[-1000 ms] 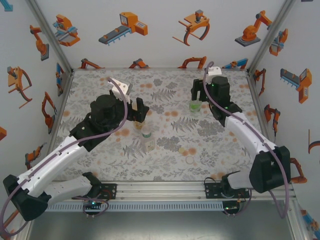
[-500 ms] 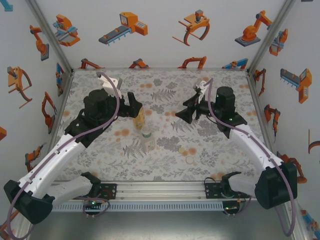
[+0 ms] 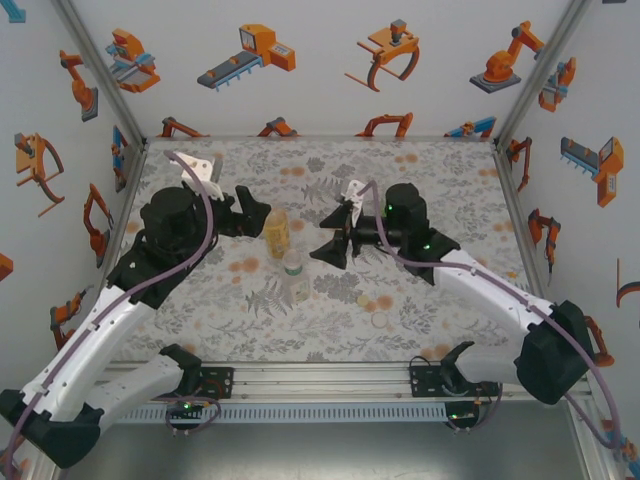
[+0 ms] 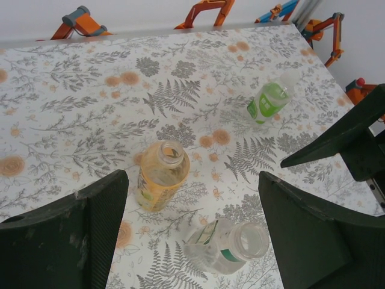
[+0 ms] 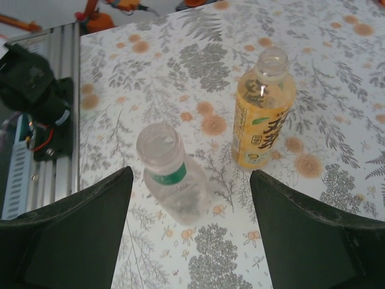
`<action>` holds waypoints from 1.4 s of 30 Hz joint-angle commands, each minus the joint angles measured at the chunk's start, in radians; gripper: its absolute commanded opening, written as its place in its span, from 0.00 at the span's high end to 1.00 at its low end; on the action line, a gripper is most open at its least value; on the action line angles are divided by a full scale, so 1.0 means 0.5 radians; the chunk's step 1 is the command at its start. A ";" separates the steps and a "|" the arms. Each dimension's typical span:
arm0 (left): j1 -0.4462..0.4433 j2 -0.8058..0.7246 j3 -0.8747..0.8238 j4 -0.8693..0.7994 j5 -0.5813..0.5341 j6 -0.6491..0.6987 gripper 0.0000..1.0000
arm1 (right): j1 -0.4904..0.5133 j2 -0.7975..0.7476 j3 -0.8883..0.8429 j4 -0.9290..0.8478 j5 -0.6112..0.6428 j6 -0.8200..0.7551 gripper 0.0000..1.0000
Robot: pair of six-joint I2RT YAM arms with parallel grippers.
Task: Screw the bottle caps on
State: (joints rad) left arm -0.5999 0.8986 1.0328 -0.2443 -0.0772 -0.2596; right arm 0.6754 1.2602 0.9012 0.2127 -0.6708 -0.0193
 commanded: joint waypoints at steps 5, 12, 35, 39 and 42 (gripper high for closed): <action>0.036 -0.090 -0.053 -0.039 -0.051 -0.036 0.19 | 0.378 -0.117 -0.023 0.188 1.197 0.489 0.30; 0.055 -0.117 -0.062 -0.051 -0.055 -0.030 0.19 | 0.730 -0.116 -0.101 0.330 1.849 0.518 0.30; 0.068 -0.428 -0.156 -0.272 -0.150 -0.026 0.19 | 1.171 0.613 -0.530 1.474 2.497 0.361 0.22; 0.068 -0.469 -0.188 -0.272 -0.165 -0.039 0.19 | 1.182 0.809 -0.586 1.760 2.507 0.348 0.23; 0.068 -0.472 -0.194 -0.276 -0.165 -0.042 0.19 | 1.181 0.944 -0.604 1.920 2.518 0.337 0.25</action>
State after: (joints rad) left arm -0.5732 0.6750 0.9413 -0.3794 -0.1467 -0.2619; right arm 1.2610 1.6920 0.6125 0.9989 0.5568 0.1596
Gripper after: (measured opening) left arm 0.811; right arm 0.758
